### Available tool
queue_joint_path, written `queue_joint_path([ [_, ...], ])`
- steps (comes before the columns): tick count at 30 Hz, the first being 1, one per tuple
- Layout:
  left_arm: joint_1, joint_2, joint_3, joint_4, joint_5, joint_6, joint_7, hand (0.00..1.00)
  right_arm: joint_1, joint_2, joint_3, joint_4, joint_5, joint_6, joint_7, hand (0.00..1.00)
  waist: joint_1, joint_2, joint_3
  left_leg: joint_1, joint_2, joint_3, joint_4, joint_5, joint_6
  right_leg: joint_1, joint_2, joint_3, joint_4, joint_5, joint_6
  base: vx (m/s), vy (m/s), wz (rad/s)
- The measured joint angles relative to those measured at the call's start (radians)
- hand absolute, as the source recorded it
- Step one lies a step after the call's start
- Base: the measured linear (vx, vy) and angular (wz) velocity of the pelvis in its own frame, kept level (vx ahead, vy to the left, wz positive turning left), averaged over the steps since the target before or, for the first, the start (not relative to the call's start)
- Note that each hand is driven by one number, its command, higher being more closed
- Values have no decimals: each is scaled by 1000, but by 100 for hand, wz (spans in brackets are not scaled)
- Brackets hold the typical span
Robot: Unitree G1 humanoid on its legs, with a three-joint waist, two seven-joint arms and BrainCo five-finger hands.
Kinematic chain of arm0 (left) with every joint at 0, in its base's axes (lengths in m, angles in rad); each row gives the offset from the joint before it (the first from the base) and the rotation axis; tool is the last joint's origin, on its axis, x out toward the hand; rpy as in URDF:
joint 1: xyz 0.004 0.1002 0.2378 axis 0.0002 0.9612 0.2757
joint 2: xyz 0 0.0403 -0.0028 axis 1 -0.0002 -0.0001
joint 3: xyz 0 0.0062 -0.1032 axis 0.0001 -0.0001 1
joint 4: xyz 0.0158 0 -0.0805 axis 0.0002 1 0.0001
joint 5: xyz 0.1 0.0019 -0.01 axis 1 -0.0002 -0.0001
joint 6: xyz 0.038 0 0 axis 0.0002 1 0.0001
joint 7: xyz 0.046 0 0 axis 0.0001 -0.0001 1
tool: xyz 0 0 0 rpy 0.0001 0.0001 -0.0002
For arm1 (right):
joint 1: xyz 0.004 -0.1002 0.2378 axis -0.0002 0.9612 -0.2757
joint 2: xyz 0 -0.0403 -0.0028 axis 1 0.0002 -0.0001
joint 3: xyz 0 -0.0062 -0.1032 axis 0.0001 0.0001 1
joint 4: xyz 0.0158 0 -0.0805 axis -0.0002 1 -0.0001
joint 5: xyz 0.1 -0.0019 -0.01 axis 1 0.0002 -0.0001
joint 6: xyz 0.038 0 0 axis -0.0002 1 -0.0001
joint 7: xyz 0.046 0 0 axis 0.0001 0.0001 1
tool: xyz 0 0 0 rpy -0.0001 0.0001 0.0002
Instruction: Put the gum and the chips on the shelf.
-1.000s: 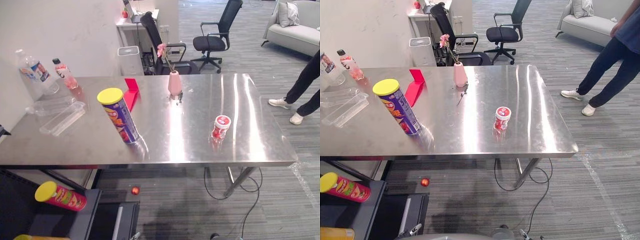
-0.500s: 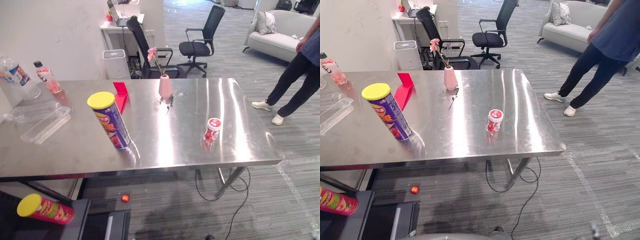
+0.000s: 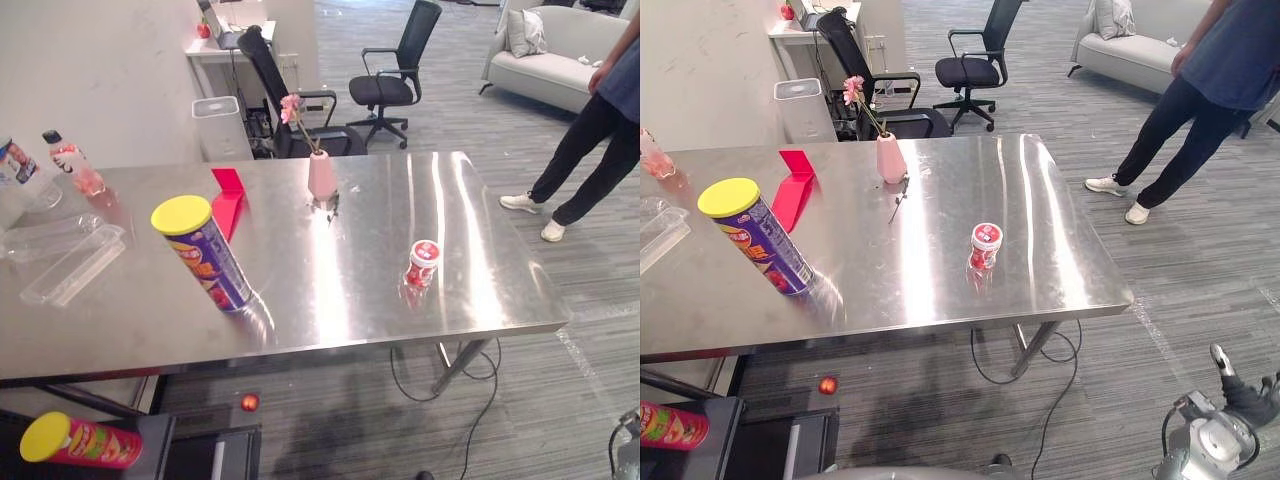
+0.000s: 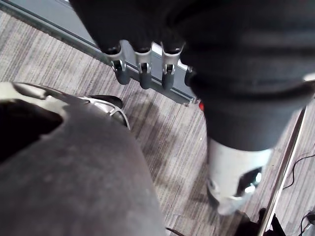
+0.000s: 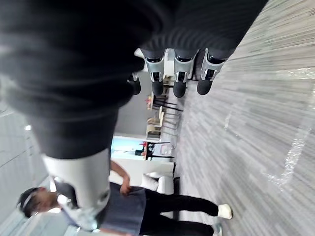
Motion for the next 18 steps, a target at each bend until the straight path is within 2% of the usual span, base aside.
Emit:
queue_joint_path([
  [2, 0, 1, -6, -2, 32, -5, -2, 0, 20, 0, 52, -132, -34, 1, 68, 0, 0, 3, -2, -5, 0, 0, 16, -12, 1, -9, -4, 0, 10, 0, 0, -15, -8, -8],
  [4, 0, 1, -8, -2, 36, -5, -2, 0, 27, 1, 80, -199, -51, 8, 87, 0, -1, -2, 2, -7, -1, 0, 16, -13, 1, -13, -5, 0, 13, 0, 0, -11, -5, -3],
  [5, 0, 2, -8, -4, 36, -5, -2, 0, 32, 1, 95, -251, -65, 15, 109, 0, -2, 7, -4, -8, -2, 0, 17, -13, 1, -14, -7, 0, 13, 0, 0, -37, -21, 1],
  [7, 0, 3, -9, -17, 36, -5, -2, 0, 35, 1, 112, -343, -106, 17, 152, 0, -2, -5, 3, -17, -2, -7, 23, -14, 2, -17, -9, -5, 15, 0, 0, -39, -28, 6],
  [8, 0, 3, -10, -19, 36, -5, -2, 0, 35, 1, 113, -361, -121, 18, 161, 0, -1, 4, -3, -18, -2, -8, 26, -14, 2, -17, -10, -6, 15, 0, 0, -34, -30, 8],
  [9, 1, 3, -10, -19, 36, -5, -2, 0, 36, 0, 122, -401, -128, 19, 177, 0, 0, -8, 4, -19, -2, -12, 27, -14, 2, -17, -11, -8, 15, 0, 0, -29, -28, 5],
  [11, 2, 3, -10, -19, 37, -6, -1, 0, 37, -2, 146, -456, -128, 19, 213, 0, -1, -7, 4, -20, -2, -14, 29, -14, 2, -16, -11, -9, 16, 0, 0, -14, -13, 2],
  [18, 4, 8, -21, -17, 68, -24, 0, 0, 66, -103, 285, -566, -129, 40, 413, 0, 2, -13, 2, -34, -4, -33, 30, -13, 3, -17, -15, -26, 17, 0, 0, -12, -19, 7],
])
